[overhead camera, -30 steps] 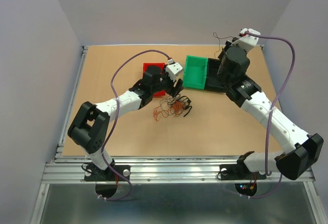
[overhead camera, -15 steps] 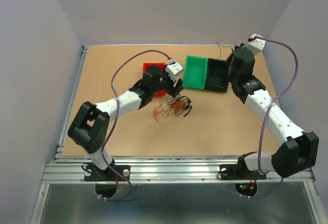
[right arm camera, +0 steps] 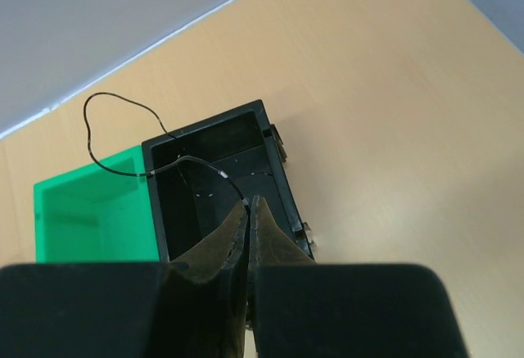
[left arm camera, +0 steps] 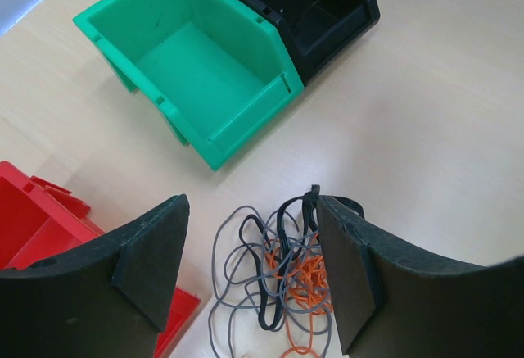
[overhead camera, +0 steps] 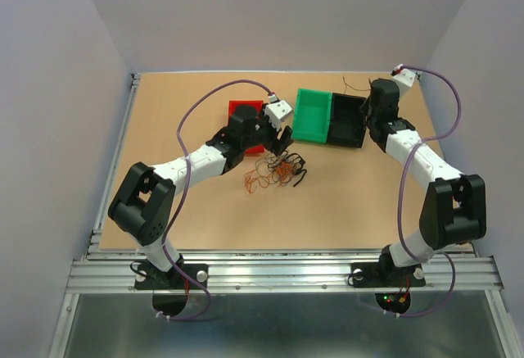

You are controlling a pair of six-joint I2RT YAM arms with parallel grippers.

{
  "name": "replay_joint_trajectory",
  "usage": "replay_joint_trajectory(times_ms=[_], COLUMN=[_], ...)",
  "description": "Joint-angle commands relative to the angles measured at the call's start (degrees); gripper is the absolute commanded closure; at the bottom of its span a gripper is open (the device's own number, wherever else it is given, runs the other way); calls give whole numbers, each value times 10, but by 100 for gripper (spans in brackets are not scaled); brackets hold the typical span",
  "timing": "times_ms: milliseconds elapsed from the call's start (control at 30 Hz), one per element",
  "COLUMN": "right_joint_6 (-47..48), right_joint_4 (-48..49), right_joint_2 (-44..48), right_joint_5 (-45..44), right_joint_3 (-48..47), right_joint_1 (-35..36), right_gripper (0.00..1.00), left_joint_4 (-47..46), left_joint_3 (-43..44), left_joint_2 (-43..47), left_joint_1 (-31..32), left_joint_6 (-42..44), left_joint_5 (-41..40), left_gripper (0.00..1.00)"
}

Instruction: Untangle the cables

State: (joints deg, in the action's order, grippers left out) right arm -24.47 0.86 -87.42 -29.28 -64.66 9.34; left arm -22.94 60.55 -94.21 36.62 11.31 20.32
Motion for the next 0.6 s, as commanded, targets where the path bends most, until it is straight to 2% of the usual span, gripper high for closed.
replay_joint_trajectory(times_ms=[0,400,567], right_joint_6=[5,23,18], right_joint_4=[18,9,-18], right_joint_2=[8,51,57], right_joint_5=[-15,3,19], right_joint_3=[-13,78,95], right_joint_1=[-2,-2,-1], right_gripper=[99,99,99], left_joint_4=[-18,-15,1], left_joint_3=[11,16,27], left_joint_2=[15,10,-4], left_joint_1=[1,1,10], left_joint_6=[5,5,12], left_joint_5=[3,8,40], left_gripper=[25,25,25])
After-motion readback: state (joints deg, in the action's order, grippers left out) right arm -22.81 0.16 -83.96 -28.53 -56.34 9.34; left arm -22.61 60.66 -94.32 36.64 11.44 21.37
